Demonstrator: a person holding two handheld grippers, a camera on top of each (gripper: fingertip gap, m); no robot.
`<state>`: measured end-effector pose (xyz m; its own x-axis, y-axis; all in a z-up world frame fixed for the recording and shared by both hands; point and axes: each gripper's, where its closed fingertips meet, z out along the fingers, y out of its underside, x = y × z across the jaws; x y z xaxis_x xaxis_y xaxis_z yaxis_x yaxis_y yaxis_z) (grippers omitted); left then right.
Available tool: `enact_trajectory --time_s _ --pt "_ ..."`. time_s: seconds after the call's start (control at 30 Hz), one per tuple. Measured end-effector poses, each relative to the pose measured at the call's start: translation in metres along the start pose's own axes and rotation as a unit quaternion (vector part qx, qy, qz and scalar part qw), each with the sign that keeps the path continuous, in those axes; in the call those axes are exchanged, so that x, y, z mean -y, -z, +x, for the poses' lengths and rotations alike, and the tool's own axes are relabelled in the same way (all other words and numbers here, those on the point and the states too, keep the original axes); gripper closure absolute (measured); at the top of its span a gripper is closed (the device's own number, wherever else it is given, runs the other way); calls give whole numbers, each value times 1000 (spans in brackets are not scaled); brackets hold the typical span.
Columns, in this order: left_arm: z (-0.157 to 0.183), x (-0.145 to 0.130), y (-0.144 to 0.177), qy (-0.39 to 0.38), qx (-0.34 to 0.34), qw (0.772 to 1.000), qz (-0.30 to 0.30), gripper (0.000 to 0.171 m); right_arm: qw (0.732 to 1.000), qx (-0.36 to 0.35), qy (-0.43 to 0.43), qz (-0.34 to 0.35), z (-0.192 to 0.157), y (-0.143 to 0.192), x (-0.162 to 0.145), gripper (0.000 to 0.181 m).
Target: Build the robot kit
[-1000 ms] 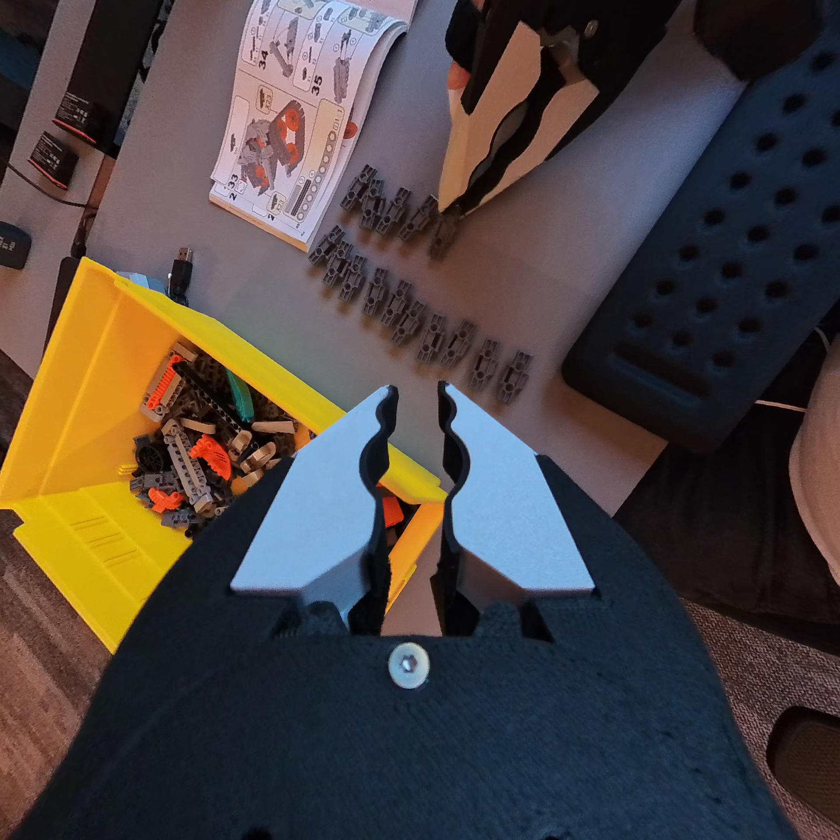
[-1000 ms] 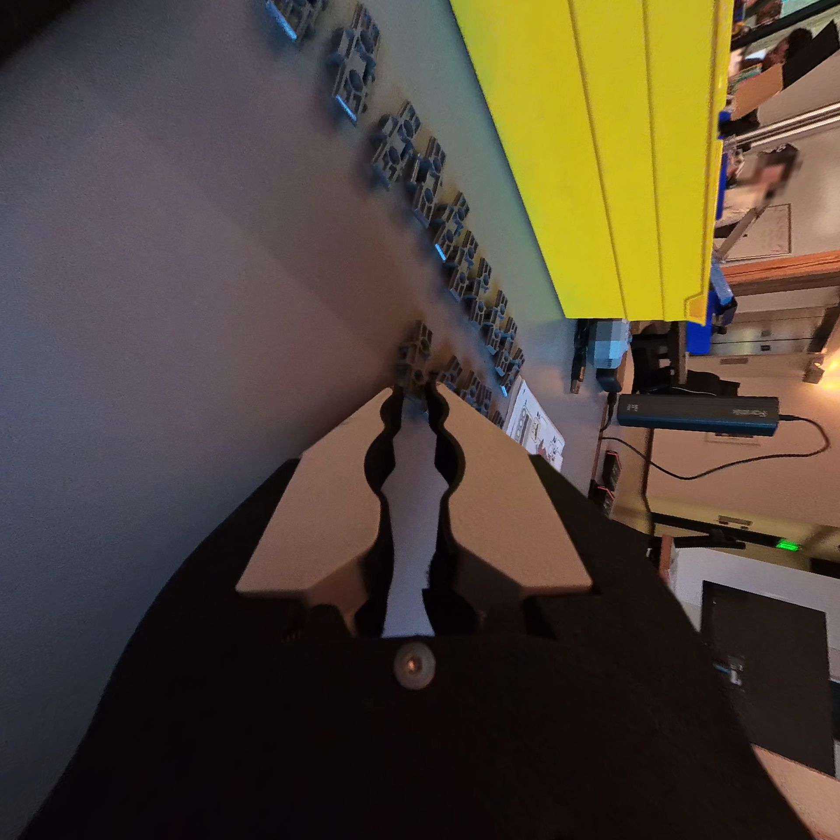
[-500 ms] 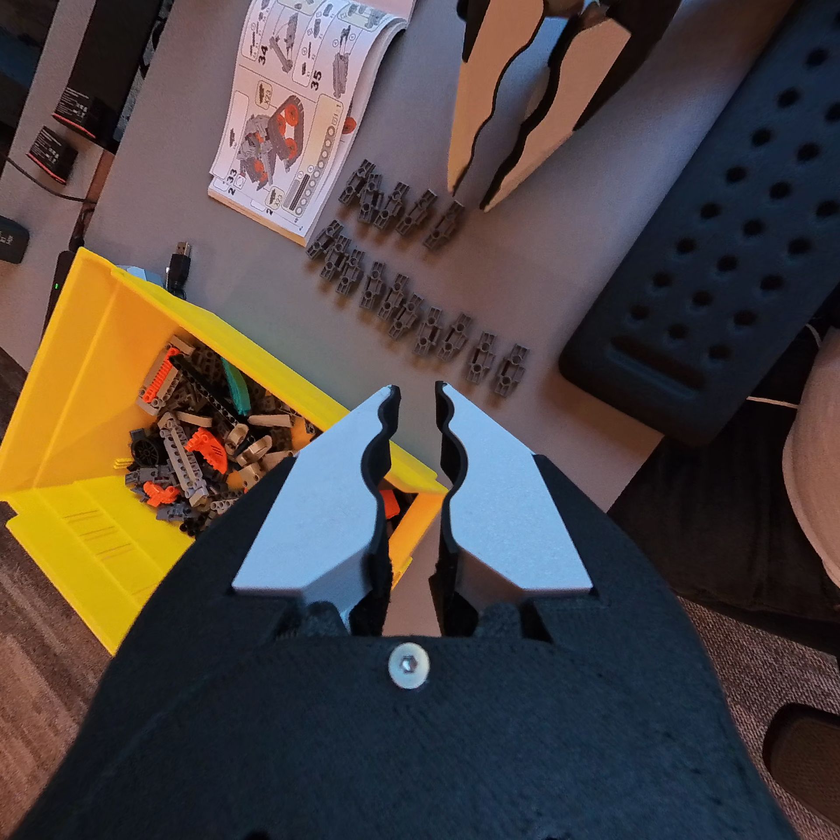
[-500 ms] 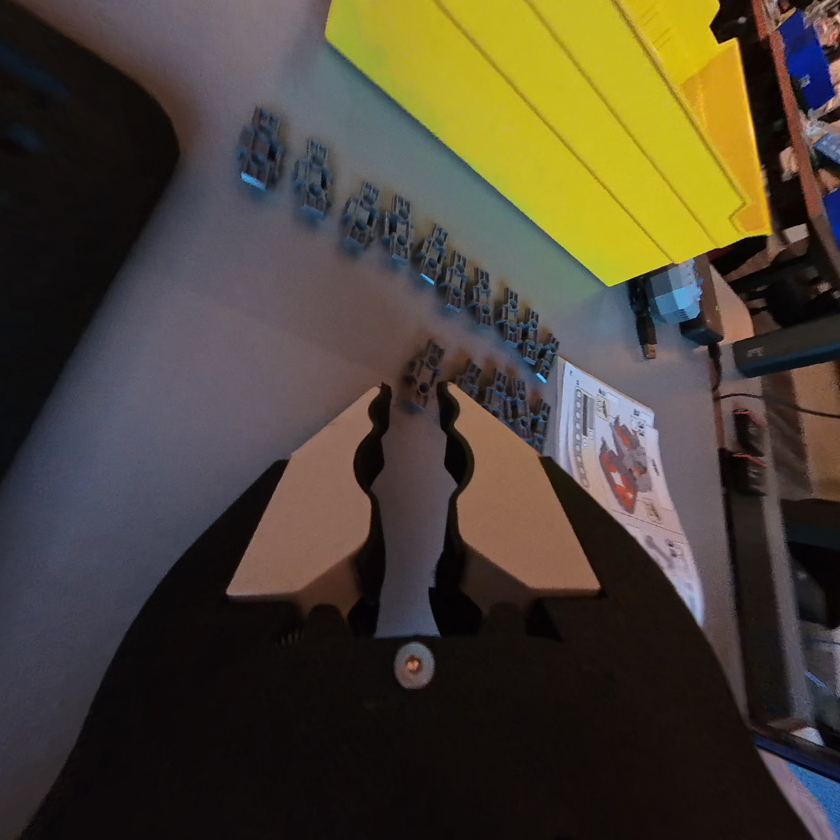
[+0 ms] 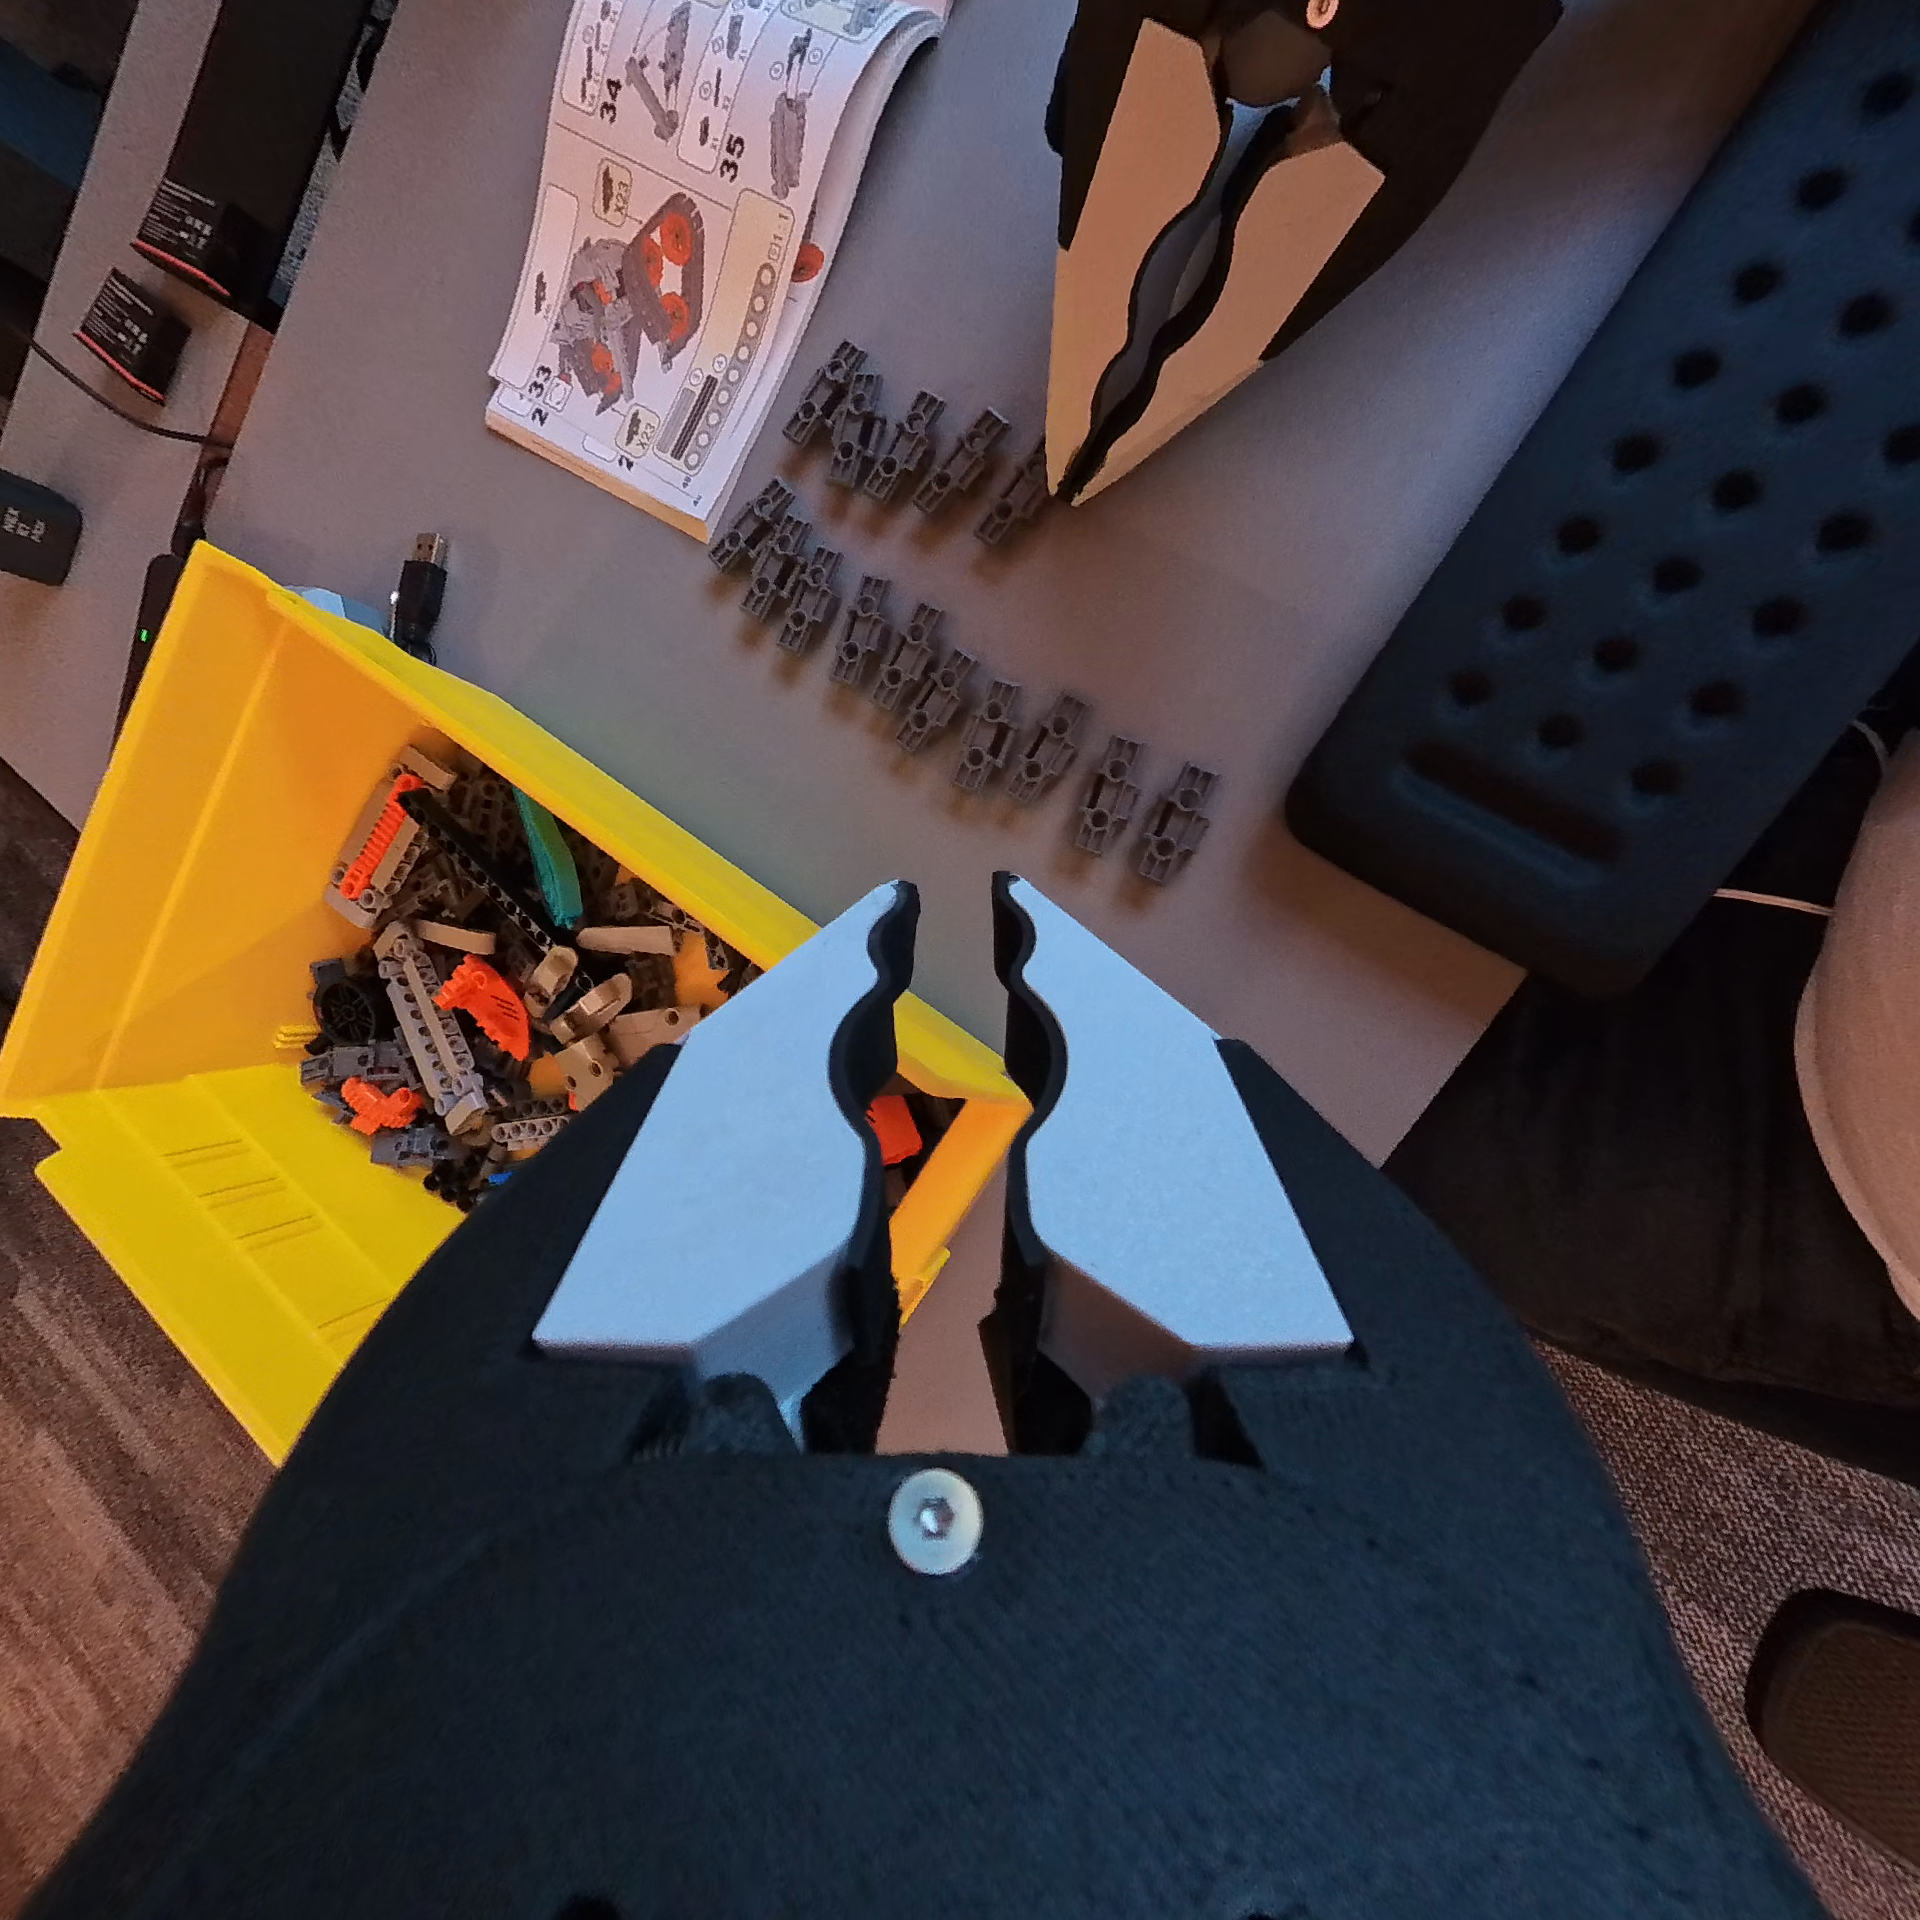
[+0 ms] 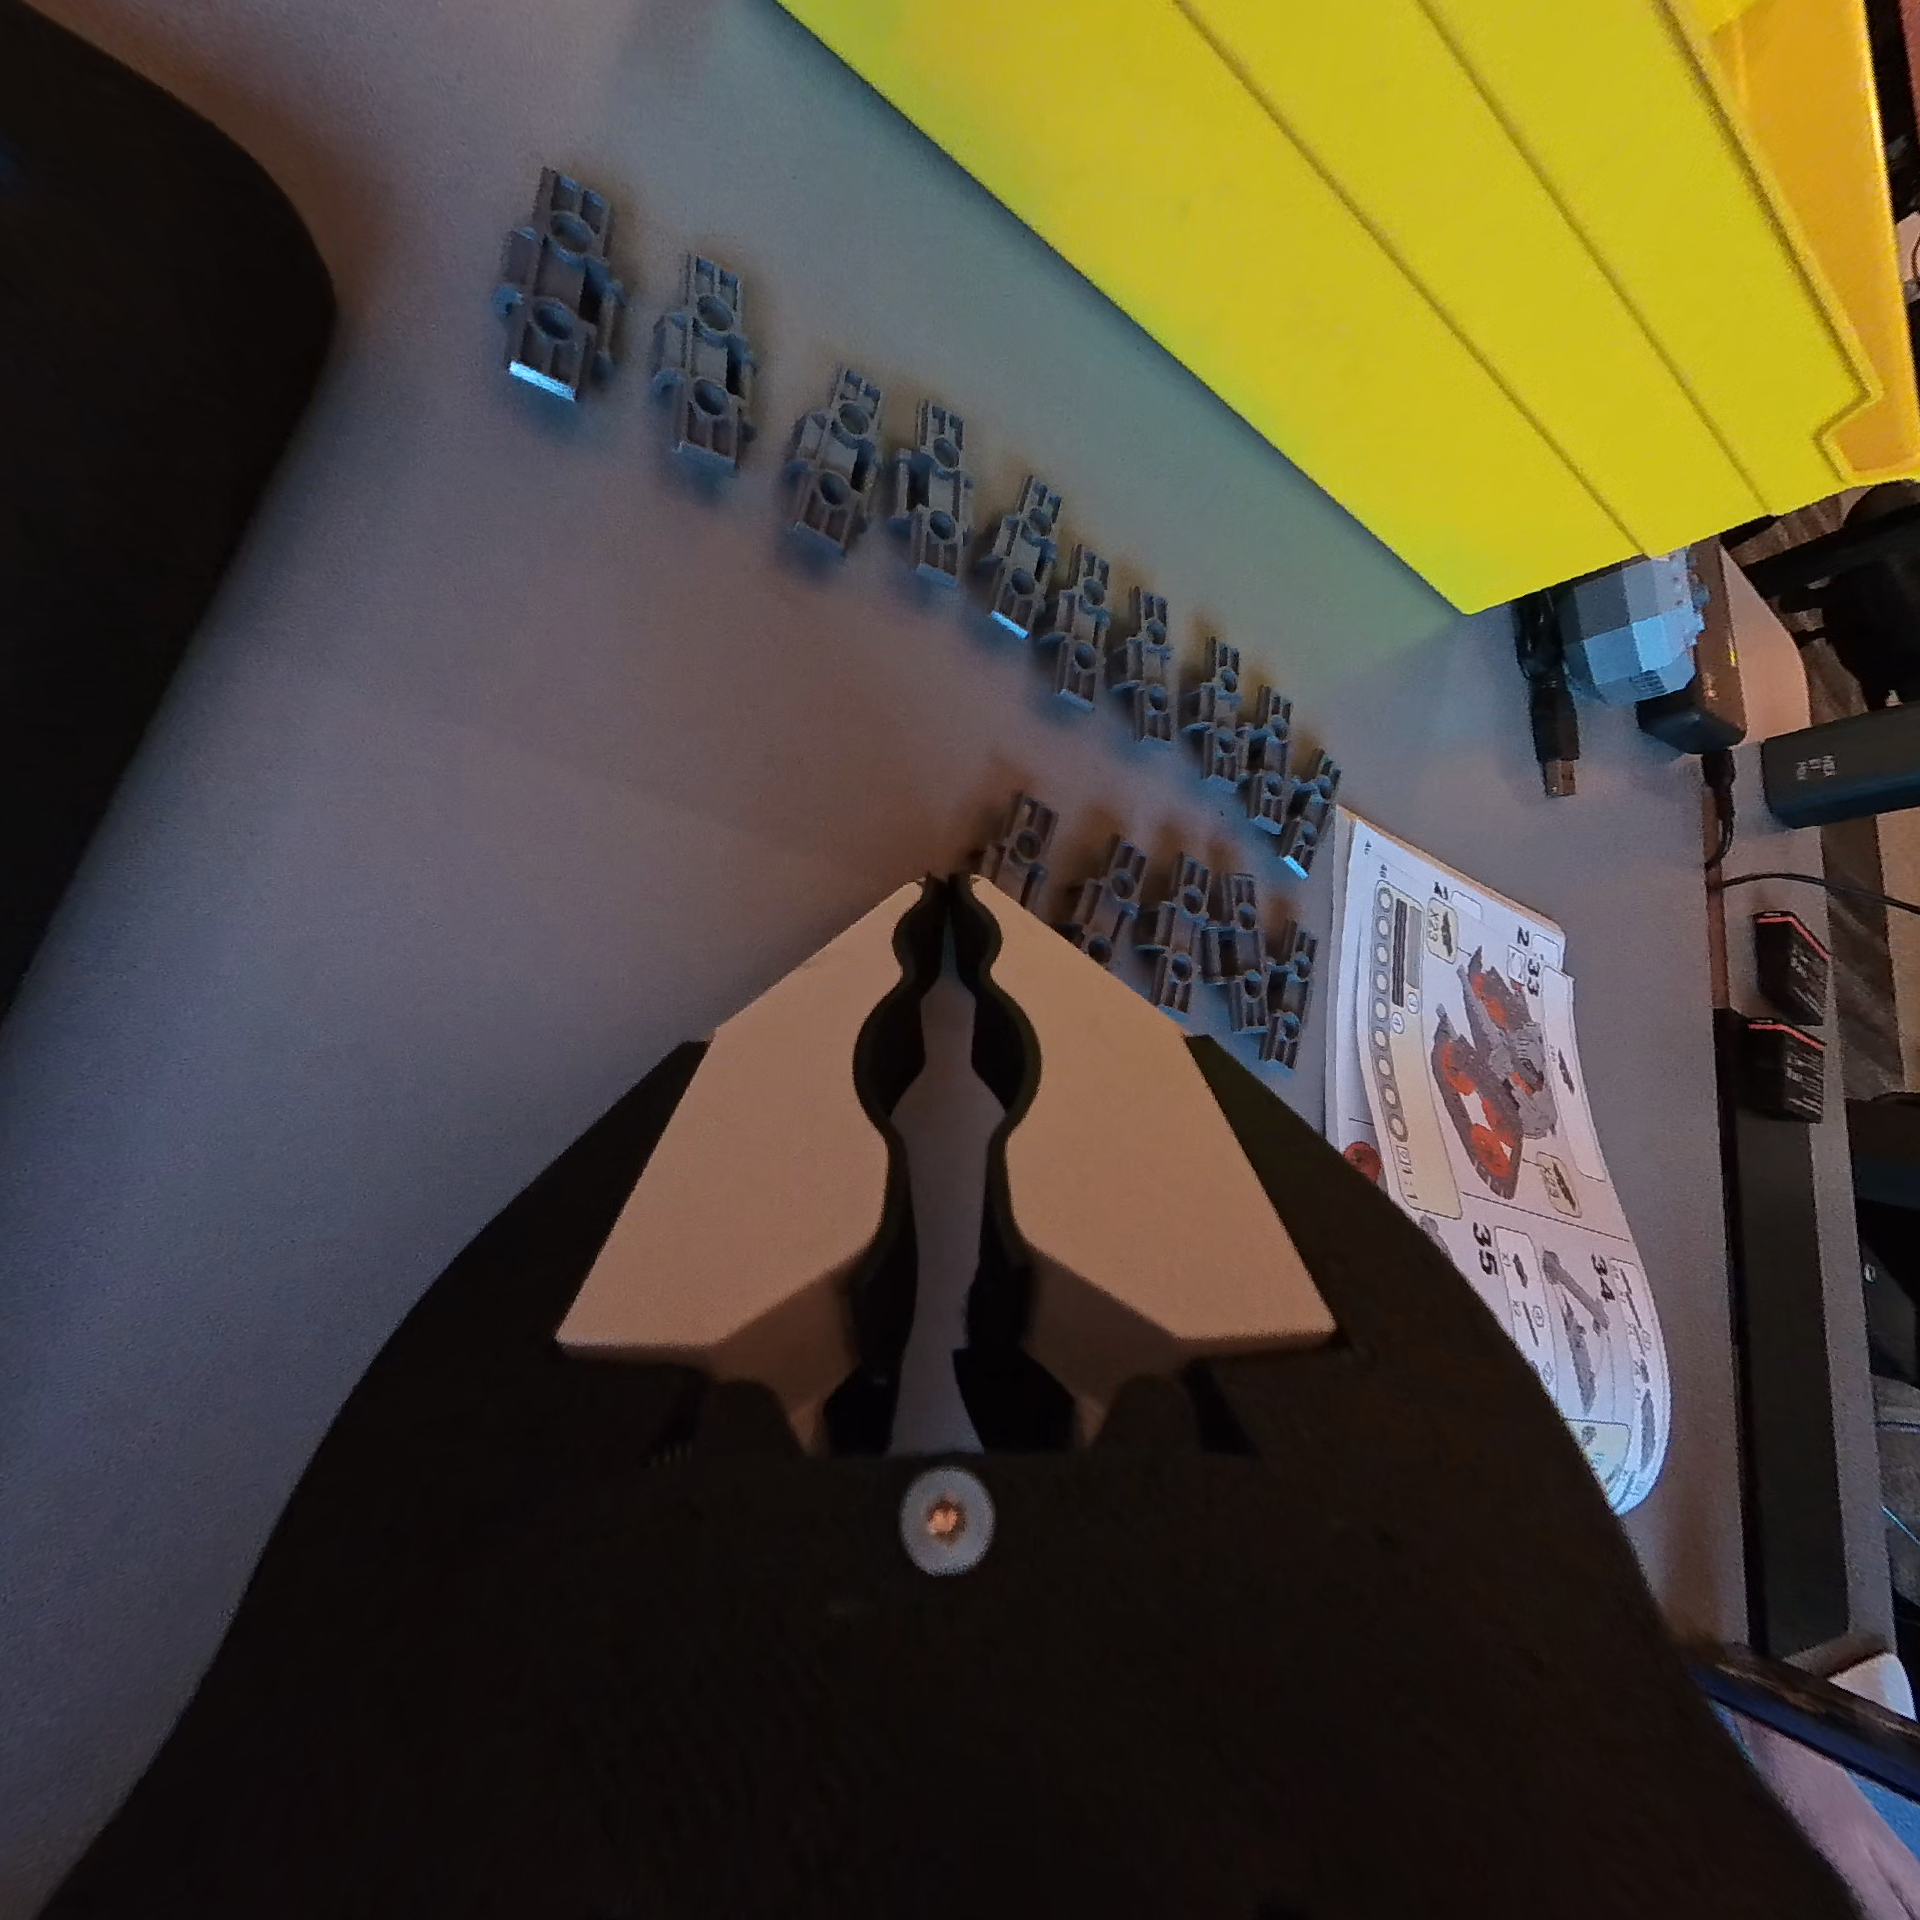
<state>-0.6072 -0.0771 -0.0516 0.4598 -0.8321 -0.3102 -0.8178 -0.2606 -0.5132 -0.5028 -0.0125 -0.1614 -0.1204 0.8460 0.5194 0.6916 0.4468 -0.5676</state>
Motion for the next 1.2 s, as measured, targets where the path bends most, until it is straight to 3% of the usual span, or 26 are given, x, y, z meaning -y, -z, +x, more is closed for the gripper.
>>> enact_trajectory --time_s 0.3,0.43,0.77,0.87,0.97,1.1,1.2 --pt "-9 0 6 12 16 1000 12 160 1000 0 -16 19 3 10 3 180" --pt "-18 -11 12 32 31 999 11 160 998 -24 -49 41 20 29 2 180" --pt "-101 -71 51 161 129 978 28 161 983 -96 -153 44 68 61 -25 180" --pt "-112 -100 45 195 115 974 -24 154 978 -111 -173 44 72 71 -25 180" --pt "-117 -123 29 215 91 970 -74 157 973 -115 -197 44 71 77 -25 179" --pt "-99 -145 2 222 5 963 -150 152 967 -90 -234 51 57 76 -22 176" --pt "-87 -160 -15 184 -43 962 -200 153 964 -83 -247 55 49 76 -21 175"
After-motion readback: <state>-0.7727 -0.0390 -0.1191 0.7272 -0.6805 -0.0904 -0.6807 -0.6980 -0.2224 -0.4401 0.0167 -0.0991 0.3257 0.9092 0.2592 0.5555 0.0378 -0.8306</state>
